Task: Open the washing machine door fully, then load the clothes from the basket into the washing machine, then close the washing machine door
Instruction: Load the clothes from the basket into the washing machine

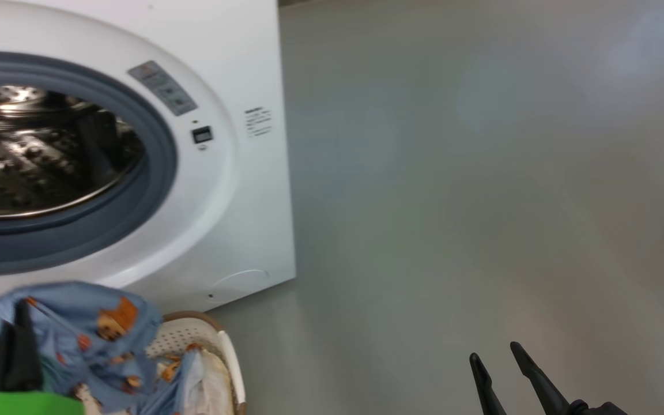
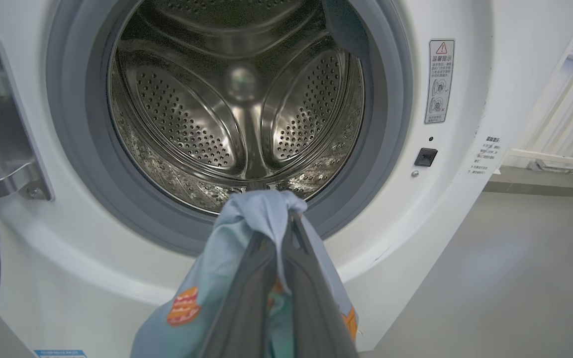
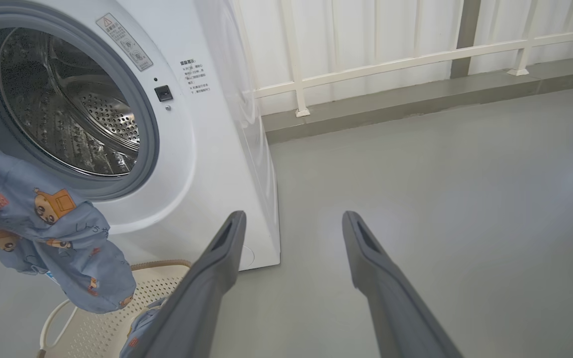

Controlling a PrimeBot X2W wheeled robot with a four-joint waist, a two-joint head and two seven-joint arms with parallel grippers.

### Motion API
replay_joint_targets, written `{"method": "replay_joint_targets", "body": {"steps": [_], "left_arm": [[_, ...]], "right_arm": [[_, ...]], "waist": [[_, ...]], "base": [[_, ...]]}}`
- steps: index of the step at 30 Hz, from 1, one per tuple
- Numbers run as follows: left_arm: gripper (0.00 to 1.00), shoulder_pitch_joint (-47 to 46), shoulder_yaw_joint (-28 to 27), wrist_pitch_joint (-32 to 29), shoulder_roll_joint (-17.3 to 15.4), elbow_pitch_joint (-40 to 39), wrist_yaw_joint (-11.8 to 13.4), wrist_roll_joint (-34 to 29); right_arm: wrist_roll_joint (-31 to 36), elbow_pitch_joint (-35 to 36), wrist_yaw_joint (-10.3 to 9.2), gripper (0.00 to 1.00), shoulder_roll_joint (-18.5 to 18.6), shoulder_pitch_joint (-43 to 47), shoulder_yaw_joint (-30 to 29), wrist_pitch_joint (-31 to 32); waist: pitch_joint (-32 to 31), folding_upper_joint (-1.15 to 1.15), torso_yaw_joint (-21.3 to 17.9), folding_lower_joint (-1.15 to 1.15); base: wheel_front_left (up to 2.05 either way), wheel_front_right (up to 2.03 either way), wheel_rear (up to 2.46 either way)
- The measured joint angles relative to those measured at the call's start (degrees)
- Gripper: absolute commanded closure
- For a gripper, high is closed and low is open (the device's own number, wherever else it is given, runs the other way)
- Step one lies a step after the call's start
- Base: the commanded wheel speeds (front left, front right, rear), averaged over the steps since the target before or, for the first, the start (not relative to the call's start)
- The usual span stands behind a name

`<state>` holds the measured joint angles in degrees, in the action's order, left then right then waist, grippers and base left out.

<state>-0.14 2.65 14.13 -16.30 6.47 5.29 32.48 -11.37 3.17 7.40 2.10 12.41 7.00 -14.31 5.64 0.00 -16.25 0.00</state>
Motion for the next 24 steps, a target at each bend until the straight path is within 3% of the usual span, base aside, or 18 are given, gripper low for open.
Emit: {"method": "replay_joint_targets", "body": {"steps": [13,24], "left_arm": [[1.0,-16.2,-5.4,-0.3,-8.3,12.2,-0.7,1.0],[1.0,-30.9,-6.0,-0.2,-17.7,30.2,-5.1,-1.2]], "right_arm": [[-2.5,2.2,0.0,0.0,0.0,0.2,3.4,0.0],[-4.1,5.7,0.0,0.0,-0.1,0.1,7.0,0.0]], "waist": [[6.0,0.0,-8.3,0.0],[14.0,0.0,-12.0,0.0]], "base": [[0.0,0.0,0.0],[0.0,0.0,0.0]]}}
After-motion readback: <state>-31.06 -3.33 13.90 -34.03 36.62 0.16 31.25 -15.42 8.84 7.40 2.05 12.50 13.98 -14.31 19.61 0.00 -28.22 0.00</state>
